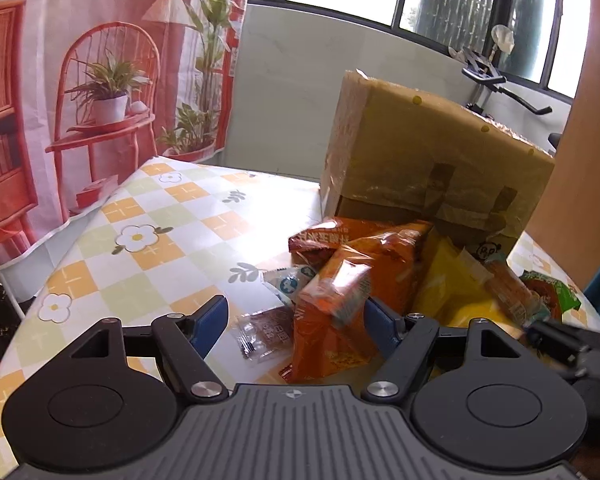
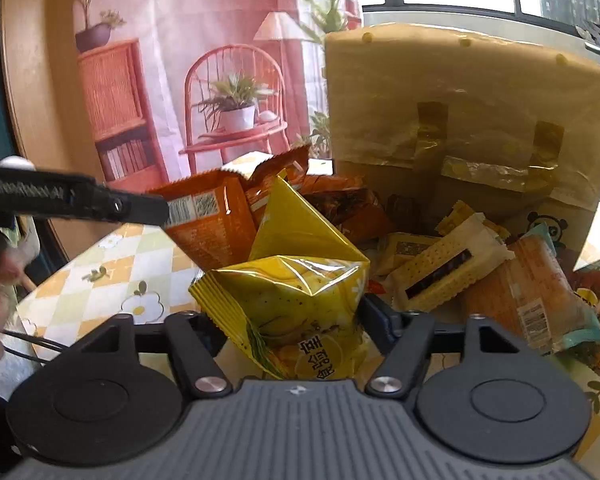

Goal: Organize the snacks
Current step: 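Move the left tool back to the pile while the right tool reaches the yellow bag, then grasp the orange bread packet with the left tool while the right tool grasps the yellow chip bag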

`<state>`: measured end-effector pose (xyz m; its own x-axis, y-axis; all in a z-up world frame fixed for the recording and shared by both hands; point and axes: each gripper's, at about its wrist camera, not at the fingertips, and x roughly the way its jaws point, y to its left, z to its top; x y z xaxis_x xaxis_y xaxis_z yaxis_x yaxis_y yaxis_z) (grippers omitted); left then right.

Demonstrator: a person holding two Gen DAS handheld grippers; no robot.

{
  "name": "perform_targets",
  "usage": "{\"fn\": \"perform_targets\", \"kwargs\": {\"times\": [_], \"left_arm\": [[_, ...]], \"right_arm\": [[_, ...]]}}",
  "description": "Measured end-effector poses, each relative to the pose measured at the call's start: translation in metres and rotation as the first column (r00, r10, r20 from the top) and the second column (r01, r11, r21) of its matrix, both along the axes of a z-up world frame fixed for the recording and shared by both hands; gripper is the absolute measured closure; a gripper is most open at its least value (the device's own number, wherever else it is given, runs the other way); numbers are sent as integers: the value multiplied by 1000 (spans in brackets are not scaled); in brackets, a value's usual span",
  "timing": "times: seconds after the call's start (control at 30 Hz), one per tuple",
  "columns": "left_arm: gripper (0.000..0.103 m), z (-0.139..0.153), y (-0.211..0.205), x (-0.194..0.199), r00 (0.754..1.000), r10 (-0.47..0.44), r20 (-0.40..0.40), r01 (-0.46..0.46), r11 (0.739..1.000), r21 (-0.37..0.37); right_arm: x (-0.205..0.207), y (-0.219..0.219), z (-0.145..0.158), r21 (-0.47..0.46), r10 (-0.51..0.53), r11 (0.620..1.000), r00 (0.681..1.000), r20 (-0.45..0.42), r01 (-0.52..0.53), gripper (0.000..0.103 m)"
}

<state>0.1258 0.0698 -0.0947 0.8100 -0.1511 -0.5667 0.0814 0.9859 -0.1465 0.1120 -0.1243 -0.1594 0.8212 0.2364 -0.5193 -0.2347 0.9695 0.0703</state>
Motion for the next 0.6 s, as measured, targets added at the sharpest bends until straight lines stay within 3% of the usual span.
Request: {"fn": "perform_targets", "kwargs": {"times": [0.13,0.23,0.47,0.6], "left_arm": [[25,-6,-8,6,998,-51,-25,51,999,7],[25,-8,-21,8,994,-108,-18,109,993,54],[25,-17,-50,12,971,-236,-33,238,954,181],[24,-19,-50,22,966,-255,-33,255,935,246]], "right_arm": [[-10,-13,11,32,-55,998,997,56,53,38],[-14,-22,15,58,-90,995,993,74,86,38],[-14,-37,11,94,-150,985,987,49,145,38],[-19,-42,12,107,-167,981,984,64,160,38]]}}
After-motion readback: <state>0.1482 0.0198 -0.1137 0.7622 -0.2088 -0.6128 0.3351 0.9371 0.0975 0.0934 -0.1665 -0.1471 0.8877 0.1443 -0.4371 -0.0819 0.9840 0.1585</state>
